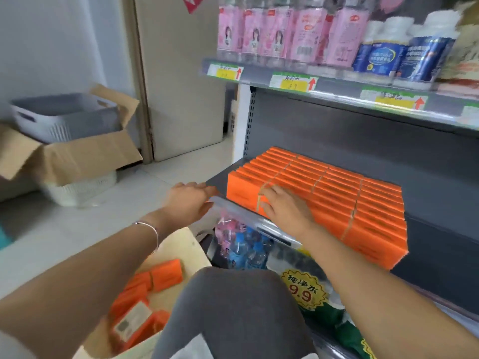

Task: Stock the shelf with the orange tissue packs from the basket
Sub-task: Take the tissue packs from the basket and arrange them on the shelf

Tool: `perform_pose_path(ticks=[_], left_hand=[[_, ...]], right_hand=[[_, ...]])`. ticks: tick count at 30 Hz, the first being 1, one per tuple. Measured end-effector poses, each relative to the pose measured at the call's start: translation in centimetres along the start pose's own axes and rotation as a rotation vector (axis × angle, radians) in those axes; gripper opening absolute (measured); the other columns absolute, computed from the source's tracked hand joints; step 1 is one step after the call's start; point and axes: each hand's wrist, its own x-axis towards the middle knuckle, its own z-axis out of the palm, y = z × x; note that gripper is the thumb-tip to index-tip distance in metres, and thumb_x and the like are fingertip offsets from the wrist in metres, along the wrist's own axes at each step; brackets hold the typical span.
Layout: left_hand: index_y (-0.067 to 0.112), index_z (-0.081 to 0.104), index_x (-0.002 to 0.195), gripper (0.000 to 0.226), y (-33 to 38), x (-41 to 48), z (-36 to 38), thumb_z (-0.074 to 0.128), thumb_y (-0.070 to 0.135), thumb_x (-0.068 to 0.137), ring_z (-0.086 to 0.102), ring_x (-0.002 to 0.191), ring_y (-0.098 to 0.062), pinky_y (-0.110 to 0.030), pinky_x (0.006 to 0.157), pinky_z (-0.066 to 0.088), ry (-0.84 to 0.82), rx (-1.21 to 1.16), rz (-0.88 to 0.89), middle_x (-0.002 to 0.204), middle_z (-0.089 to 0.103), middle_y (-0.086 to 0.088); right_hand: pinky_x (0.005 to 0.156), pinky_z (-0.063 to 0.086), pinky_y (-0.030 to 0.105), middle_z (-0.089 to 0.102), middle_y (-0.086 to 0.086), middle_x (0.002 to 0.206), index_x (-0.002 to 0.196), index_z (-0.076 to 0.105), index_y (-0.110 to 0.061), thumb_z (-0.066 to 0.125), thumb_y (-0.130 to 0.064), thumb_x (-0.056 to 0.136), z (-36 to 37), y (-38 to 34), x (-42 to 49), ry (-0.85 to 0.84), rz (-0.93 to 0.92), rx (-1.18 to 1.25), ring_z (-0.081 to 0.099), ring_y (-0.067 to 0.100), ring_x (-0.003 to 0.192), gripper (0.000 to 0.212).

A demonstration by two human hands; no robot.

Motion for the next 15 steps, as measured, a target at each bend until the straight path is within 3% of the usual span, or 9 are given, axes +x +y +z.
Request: perform_pose_path(ticks=[6,10,15], left_hand=[[0.030,0.046,0.130,0.034,-10.3,-7.1,5.7,0.040,0.038,0.098,0.052,0.119,-0.017,-0.031,0.094,0.040,-0.120,0.034,-0.276,0.126,0.057,0.008],[0.030,0.047,0.130,0.034,-12.8,-8.4,10.7,0.039,0.038,0.098,0.053,0.118,-0.016,-0.031,0.094,0.041,-0.170,0.004,-0.341,0.126,0.058,0.009],[0.030,0.047,0.130,0.034,-15.0,-8.9,17.5,0.039,0.033,0.097,0.051,0.119,-0.018,-0.032,0.090,0.043,-0.318,-0.078,-0.446,0.128,0.055,0.006]], right_hand=[[0.084,0.047,0.038,0.055,0.003,0.126,0.128,0.049,-0.018,0.043,-0.033,0.099,6.3,-7.9,5.1,-0.142,-0.183,0.059,0.054,0.027,0.116,0.033],[0.079,0.048,0.039,0.057,0.004,0.123,0.124,0.050,-0.018,0.041,-0.032,0.099,11.6,-11.4,8.1,-0.248,-0.289,0.061,0.055,0.028,0.113,0.031],[0.082,0.045,0.037,0.051,0.003,0.134,0.132,0.046,-0.021,0.041,-0.031,0.099,18.3,-13.9,11.9,-0.436,-0.359,0.095,0.053,0.028,0.116,0.035]])
